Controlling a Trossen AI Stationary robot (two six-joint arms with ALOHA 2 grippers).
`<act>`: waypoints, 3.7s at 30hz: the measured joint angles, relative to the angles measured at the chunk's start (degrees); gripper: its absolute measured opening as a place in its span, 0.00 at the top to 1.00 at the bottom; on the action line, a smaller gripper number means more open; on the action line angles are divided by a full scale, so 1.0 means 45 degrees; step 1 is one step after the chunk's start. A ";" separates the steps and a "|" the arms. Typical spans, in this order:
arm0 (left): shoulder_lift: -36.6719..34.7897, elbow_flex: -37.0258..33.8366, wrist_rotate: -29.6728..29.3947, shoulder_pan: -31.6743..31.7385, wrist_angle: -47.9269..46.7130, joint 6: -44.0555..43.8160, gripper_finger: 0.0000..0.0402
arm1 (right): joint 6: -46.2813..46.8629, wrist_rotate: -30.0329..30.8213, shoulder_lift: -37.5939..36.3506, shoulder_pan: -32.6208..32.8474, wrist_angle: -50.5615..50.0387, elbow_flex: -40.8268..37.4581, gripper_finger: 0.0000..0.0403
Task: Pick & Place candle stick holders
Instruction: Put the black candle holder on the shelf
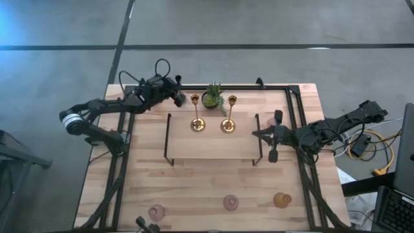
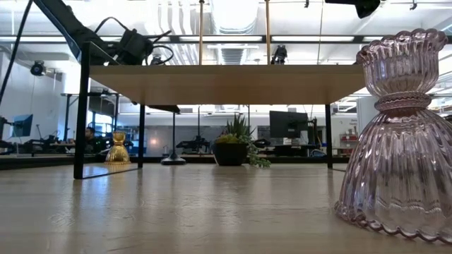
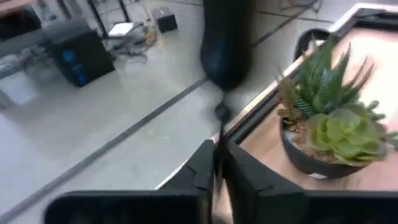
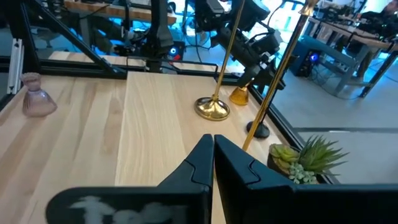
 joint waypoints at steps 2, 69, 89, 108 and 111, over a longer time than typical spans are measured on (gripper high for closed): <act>-0.0180 0.0000 0.0063 0.0005 0.0088 0.0075 0.96 | 0.0010 0.0155 -0.0005 -0.0005 0.0000 0.0000 0.98; -0.0563 0.8966 -0.2057 -1.0904 -1.0020 -0.2910 0.96 | -0.0675 0.5089 -0.2152 -0.0001 0.0647 0.0000 0.98; 0.0211 0.8971 -0.5845 -1.1425 -0.9312 -0.4743 0.96 | -0.1001 0.5093 -0.2166 -0.0004 0.0588 0.0000 0.98; 0.0626 0.8971 -0.8759 -1.2070 -0.9232 -0.6495 0.96 | -0.1355 0.5098 -0.2176 -0.0003 0.0583 0.0000 0.98; 0.0767 0.8971 -0.8767 -1.2068 -0.9184 -0.6707 0.96 | -0.1372 0.5098 -0.2176 -0.0001 0.0583 0.0000 0.98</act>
